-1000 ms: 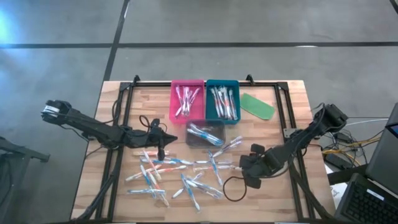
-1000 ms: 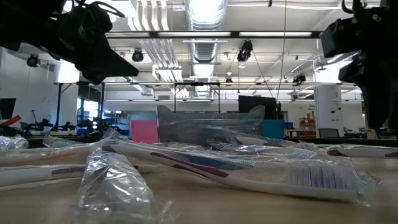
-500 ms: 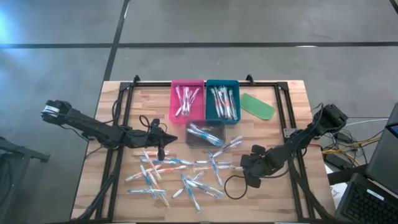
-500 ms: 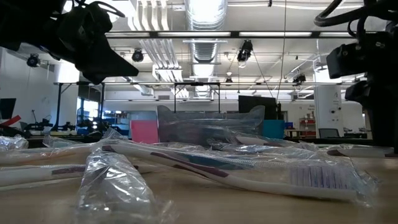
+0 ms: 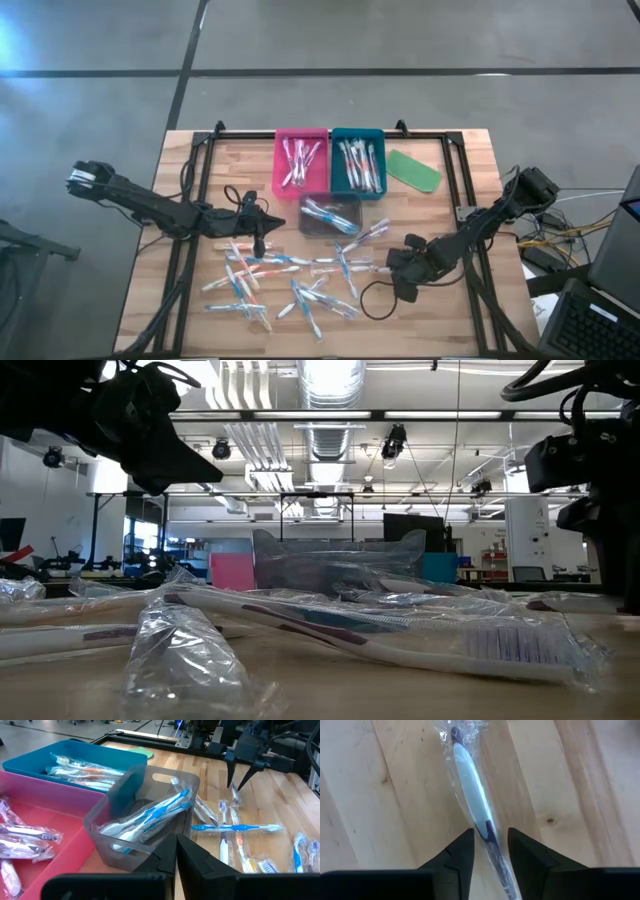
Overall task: Pick & Place Toothbrushes
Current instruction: Put the purple toothbrush into the pink bin
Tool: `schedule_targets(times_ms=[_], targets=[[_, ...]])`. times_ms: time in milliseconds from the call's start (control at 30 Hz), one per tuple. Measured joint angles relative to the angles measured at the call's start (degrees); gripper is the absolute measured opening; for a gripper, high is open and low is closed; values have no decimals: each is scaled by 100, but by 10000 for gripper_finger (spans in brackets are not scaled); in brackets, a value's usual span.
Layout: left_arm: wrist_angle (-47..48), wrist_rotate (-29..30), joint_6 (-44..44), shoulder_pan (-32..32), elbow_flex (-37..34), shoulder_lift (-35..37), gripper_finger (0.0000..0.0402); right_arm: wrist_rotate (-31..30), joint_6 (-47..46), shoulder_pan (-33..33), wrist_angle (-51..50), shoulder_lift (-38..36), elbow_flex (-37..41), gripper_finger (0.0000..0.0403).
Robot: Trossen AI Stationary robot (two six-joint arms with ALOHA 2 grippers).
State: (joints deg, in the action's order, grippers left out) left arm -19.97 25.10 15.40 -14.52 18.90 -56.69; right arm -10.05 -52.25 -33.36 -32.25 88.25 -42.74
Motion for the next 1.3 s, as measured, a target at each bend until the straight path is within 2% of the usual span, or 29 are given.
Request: schedule_targets(times_ms=[500,767,933,1100,1300], targets=[[2,0,0,2,-20,2,16,127,208,7,157,-9,190,19],[0,0,5,2,-22,2,16,477,323,-13,70,-122,72,29],[-61,0,295,2,-21,2,16,481,752,0,71,-195,-222,18],[-79,-28,701,1,4,2,16,473,2127,-11,74,-188,-655,19],[-72,-104,1279,2,4,2,16,292,5536,-91,72,-188,-1266,21]])
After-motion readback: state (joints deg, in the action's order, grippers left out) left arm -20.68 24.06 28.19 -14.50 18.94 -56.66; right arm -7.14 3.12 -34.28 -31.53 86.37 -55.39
